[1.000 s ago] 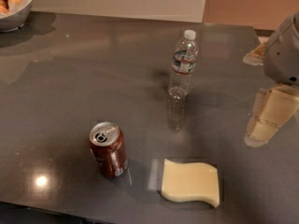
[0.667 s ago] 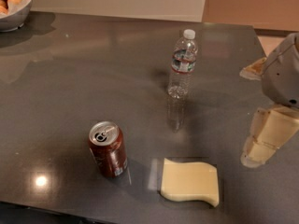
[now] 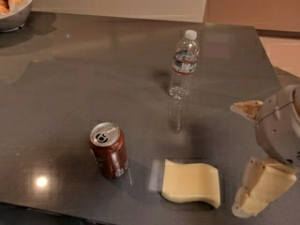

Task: Move sponge near water bottle

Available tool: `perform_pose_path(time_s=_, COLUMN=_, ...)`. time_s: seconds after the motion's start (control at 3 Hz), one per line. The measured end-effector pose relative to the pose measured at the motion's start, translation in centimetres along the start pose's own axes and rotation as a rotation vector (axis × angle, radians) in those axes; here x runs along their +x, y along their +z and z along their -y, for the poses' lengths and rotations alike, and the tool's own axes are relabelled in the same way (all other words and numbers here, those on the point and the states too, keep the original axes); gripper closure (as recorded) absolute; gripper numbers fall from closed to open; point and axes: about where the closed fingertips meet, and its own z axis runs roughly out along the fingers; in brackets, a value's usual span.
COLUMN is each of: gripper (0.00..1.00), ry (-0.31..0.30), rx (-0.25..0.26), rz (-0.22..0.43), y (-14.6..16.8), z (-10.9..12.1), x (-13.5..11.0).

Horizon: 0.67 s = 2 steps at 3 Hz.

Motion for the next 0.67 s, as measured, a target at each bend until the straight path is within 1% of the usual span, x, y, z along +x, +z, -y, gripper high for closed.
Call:
perform_pose_path(time_s=0.33, gripper=0.00, ry=-0.018, rx=-0.035, rz=0.015, y=2.1, z=-2.3, x=-0.2)
perform_pose_path(time_s=0.67, gripper=0.00, ry=-0.033, rx=-0.039, rz=0.022, y=4.2, z=-3.4, x=-0.3)
